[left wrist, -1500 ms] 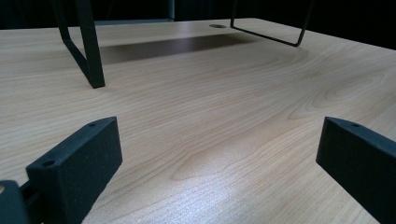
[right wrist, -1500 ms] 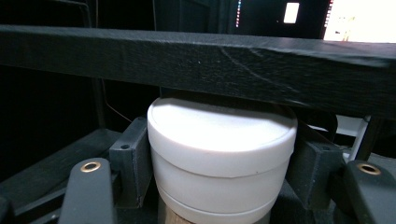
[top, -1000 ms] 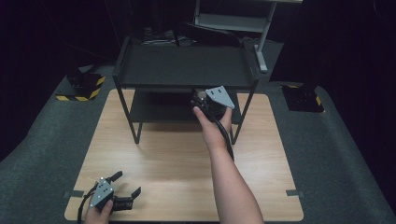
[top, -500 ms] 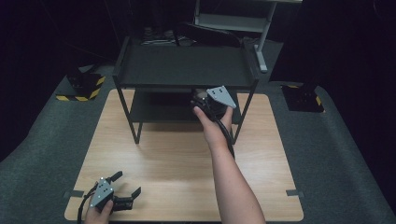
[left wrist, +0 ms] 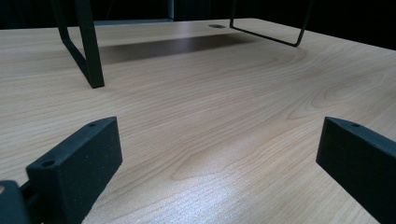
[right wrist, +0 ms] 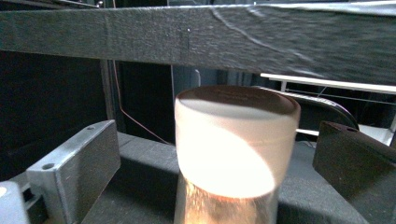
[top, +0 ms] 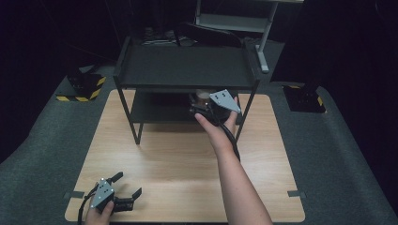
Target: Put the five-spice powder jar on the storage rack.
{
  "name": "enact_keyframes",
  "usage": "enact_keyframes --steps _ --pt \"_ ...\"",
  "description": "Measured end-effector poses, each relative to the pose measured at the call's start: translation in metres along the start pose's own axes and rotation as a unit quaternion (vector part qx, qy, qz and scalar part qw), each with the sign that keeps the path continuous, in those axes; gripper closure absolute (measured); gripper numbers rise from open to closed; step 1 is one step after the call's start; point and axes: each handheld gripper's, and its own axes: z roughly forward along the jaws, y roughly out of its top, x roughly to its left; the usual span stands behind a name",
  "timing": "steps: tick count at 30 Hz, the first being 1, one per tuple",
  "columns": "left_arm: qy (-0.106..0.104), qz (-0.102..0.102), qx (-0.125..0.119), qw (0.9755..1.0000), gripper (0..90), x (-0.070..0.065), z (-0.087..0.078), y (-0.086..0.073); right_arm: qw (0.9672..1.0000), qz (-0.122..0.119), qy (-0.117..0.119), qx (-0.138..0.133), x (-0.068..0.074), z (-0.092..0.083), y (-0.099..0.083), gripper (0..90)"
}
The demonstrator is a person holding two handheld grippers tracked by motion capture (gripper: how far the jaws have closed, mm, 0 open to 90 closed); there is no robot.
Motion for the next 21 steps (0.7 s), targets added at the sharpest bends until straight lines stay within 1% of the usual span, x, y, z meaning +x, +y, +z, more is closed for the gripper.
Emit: enact_keyframes --steps 3,5,12,16,21 --pt "0.001 -0.001 0.001 1.0 0.5 0.0 0.0 0.0 1.0 0.003 0.005 -0.004 -0.002 -0.009 -0.003 0.5" --pt "0.001 -0.002 0.0 1.0 0.5 0.0 0.0 0.0 0.9998 0.004 0.018 -0.011 -0.007 -0.018 -0.006 0.5" --pt "0.003 -0.003 0.001 1.0 0.5 0.0 0.001 0.0 0.999 0.011 0.032 -0.028 -0.015 -0.05 -0.017 0.1" --pt "0.003 -0.004 0.0 1.0 0.5 0.0 0.001 0.0 0.9986 0.011 0.038 -0.034 -0.02 -0.071 -0.027 0.1" --pt "0.002 -0.005 0.001 1.0 0.6 0.0 0.001 0.0 0.9987 0.008 0.037 -0.034 -0.024 -0.1 -0.041 0.1"
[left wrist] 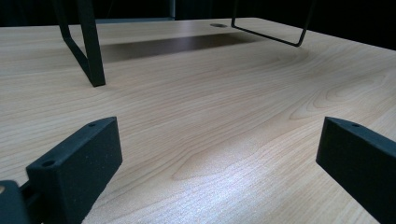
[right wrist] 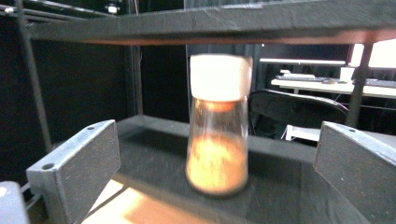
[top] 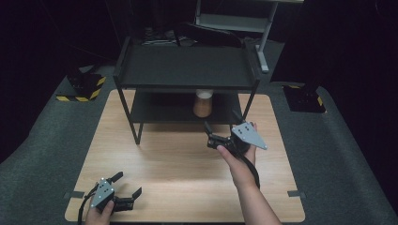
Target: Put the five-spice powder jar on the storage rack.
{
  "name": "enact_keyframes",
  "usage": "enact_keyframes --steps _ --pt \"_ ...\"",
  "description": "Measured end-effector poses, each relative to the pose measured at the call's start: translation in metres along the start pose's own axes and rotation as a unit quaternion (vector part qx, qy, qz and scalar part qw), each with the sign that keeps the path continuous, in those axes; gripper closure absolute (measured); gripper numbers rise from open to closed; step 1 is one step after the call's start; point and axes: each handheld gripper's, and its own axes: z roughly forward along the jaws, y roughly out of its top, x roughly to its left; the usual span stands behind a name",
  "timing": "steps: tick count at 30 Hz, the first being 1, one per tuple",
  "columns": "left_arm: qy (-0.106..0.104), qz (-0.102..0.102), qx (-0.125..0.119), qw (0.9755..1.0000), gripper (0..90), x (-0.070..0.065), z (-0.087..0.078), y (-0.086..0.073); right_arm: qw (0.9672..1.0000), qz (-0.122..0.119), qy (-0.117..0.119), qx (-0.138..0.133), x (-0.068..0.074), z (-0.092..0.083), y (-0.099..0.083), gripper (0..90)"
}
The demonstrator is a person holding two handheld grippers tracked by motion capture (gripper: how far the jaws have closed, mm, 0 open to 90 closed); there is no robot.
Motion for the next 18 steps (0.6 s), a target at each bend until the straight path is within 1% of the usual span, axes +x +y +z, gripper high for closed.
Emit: enact_keyframes --steps 5,8,14,18 --pt "0.001 0.0 0.0 1.0 0.6 0.0 0.0 0.0 0.9999 -0.013 0.002 0.006 0.0 -0.027 -0.013 0.1" --pt "0.002 0.0 -0.001 1.0 0.6 -0.001 0.0 0.0 0.9998 -0.016 0.008 0.009 -0.001 -0.041 -0.022 0.1" --pt "0.003 0.002 -0.002 1.0 0.5 -0.001 -0.001 -0.001 0.9991 -0.038 0.013 0.011 -0.001 -0.067 -0.044 0.1" --pt "0.004 0.001 -0.004 1.0 0.5 -0.002 -0.001 -0.001 0.9992 -0.032 0.01 0.021 -0.004 -0.08 -0.058 0.1"
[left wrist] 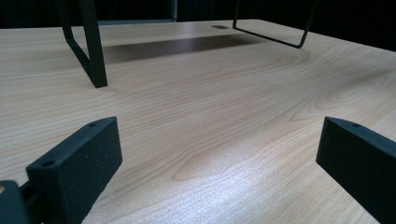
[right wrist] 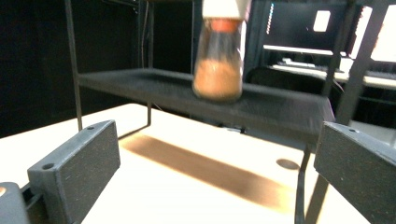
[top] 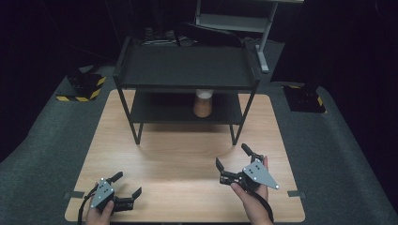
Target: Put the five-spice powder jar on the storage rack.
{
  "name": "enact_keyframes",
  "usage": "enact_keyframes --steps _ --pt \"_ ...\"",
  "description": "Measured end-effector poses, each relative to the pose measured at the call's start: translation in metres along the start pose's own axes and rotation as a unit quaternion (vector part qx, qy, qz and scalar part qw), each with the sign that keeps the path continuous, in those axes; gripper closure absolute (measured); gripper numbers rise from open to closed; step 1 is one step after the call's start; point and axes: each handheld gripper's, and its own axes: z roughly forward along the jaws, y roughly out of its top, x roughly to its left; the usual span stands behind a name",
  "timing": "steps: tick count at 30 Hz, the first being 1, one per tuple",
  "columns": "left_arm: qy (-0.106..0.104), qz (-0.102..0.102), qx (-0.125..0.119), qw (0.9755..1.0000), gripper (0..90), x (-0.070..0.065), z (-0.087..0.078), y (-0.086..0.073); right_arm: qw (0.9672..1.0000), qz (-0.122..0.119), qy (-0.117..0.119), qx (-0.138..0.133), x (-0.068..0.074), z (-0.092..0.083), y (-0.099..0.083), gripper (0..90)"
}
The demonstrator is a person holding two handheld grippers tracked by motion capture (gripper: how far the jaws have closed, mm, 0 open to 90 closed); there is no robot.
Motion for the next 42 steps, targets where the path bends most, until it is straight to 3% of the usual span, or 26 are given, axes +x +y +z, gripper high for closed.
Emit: enact_keyframes --steps 5,23,42 --pt "0.0 0.0 0.0 1.0 0.5 0.0 0.0 0.0 0.9998 0.014 -0.009 0.013 -0.001 -0.014 -0.016 0.1" --pt "0.0 0.001 -0.003 1.0 0.5 -0.001 -0.001 -0.001 0.9974 0.019 -0.041 0.056 -0.007 -0.05 -0.056 0.1" --pt "0.002 0.003 -0.002 1.0 0.5 -0.002 -0.001 -0.001 0.99 0.035 -0.058 0.124 -0.013 -0.059 -0.074 0.2"
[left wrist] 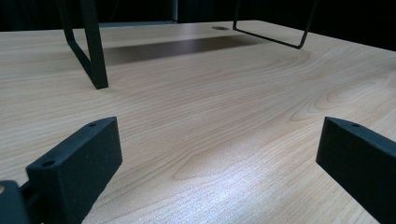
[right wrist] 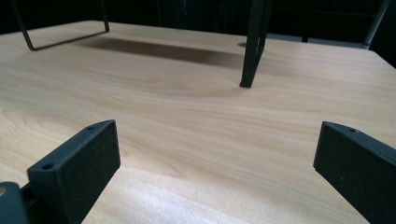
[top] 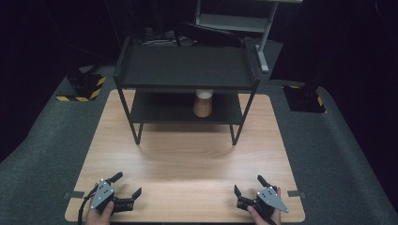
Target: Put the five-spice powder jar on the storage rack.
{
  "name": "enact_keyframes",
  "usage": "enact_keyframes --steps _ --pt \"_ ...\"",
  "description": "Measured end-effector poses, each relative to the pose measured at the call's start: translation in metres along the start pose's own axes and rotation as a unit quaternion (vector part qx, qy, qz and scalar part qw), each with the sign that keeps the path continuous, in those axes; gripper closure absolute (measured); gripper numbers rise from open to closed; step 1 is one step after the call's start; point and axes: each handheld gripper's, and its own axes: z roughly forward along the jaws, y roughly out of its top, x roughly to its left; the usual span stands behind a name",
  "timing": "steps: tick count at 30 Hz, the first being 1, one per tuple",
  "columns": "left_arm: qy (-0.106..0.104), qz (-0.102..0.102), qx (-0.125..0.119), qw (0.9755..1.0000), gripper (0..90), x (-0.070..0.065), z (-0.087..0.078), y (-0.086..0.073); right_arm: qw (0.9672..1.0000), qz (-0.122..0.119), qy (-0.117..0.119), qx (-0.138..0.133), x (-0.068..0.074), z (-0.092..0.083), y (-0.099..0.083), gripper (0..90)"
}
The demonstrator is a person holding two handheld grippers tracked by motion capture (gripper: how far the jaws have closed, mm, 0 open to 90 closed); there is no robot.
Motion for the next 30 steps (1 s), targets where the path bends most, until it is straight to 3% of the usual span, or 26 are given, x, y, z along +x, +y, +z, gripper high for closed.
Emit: enact_keyframes --steps 13,17,30 --pt "0.002 0.004 -0.002 1.0 0.5 -0.0018 0.0 -0.0006 0.9998 0.004 0.007 0.017 -0.0032 0.003 0.0015 0.3" --pt "0.002 0.011 0.002 0.9999 0.5 -0.0031 0.0005 0.0007 0.9998 0.009 0.011 0.015 -0.0058 0.0019 0.0005 0.3" --pt "-0.002 0.006 0.005 1.0 0.5 -0.0015 0.0012 0.0016 0.9997 0.012 0.009 0.017 -0.005 0.0017 0.0011 0.2"
